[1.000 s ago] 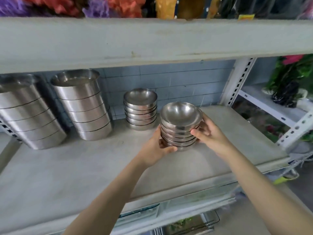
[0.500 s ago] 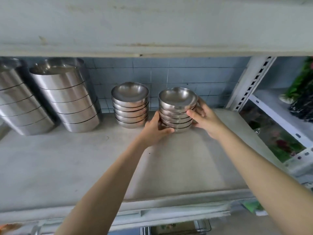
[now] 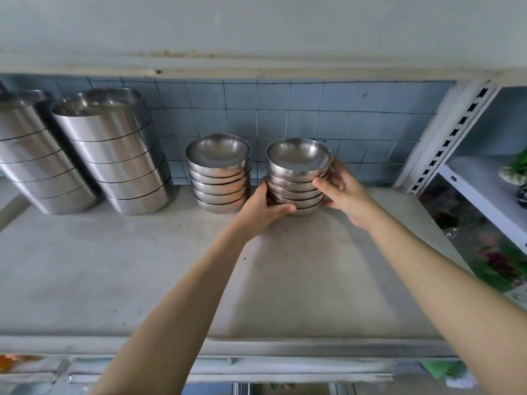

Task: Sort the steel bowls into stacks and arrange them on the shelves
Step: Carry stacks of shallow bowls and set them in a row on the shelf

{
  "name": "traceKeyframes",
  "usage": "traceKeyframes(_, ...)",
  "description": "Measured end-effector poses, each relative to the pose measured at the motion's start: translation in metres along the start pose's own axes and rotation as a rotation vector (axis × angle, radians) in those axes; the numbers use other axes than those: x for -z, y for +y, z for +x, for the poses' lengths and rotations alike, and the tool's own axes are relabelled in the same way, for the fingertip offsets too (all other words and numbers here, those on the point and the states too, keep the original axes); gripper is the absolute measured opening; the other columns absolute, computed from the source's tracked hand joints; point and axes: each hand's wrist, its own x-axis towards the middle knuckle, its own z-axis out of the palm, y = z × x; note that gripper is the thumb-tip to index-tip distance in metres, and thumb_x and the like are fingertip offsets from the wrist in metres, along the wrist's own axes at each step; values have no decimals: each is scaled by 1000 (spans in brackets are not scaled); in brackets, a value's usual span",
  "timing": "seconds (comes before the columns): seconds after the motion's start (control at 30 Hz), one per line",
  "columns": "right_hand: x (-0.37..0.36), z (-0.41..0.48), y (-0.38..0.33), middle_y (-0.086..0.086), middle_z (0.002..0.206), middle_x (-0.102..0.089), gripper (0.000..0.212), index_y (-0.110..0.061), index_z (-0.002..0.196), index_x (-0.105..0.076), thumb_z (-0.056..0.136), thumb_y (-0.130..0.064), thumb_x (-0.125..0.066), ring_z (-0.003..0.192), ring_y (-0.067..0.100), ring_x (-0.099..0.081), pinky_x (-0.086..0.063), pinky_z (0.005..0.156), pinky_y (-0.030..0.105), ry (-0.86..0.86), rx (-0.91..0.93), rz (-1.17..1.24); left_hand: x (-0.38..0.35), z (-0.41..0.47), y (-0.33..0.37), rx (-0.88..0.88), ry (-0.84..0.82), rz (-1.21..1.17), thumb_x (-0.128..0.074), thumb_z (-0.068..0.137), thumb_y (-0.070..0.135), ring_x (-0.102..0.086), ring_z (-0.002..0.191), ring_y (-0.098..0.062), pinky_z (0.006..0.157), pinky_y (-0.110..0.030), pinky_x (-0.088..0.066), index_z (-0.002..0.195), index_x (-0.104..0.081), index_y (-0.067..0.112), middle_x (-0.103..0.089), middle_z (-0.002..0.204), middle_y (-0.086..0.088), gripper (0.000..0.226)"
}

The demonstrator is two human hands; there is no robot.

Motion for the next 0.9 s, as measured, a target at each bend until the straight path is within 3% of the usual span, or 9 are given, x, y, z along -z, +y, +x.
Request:
traceKeyframes(0.1,2,4,3,-13,120,-66,52,-38,138,-44,95,-16,-63,111,-1,-62,-52,101,41,-3,-11,0,0,5,-1,-7,-11,23,-86,69,34,-58,119,-6,105,-27,-43,139,-43,17,-63,128,6,84)
traceKeyframes(0.2,2,7,3,-14,116,-66,58,-36,140,-44,87,-29,-68,110,2,-62,-52,101,43,-6,-10,-23,-1,5,-2,3,10,60,-84,74,32,-56,119,-5,103,-21,-41,141,-40,19,-60,128,9,82)
traceKeyframes(0.43,4,10,8,-14,119,-64,64,-29,145,-44,86,-30,-69,116,6,-59,-45,109,48,-3,-7,-24,1,11,-6,1,-4,71,-84,72,35,-56,122,-7,107,-26,-42,141,-39,18,-60,130,7,83)
traceKeyframes(0.57,5,11,9,-15,120,-66,60,-30,144,-44,90,-30,-69,115,6,-61,-49,105,46,-6,-23,-31,2,12,-6,-15,-8,103,-83,74,36,-54,123,-7,108,-26,-40,142,-37,19,-58,133,6,84)
traceKeyframes(0.73,8,13,8,-16,127,-66,51,-45,132,-50,86,-37,-71,121,8,-61,-54,97,46,-21,-54,-34,3,10,-4,-4,-15,120,-83,74,37,-54,124,-8,108,-28,-40,142,-37,19,-58,133,5,84)
traceKeyframes(0.9,13,14,5,-9,131,-64,60,-39,140,-46,86,-38,-72,123,11,-60,-54,98,50,-37,-70,-52,3,10,-1,18,-16,138,-83,75,34,-55,122,-9,106,-27,-42,140,-38,17,-59,130,5,81)
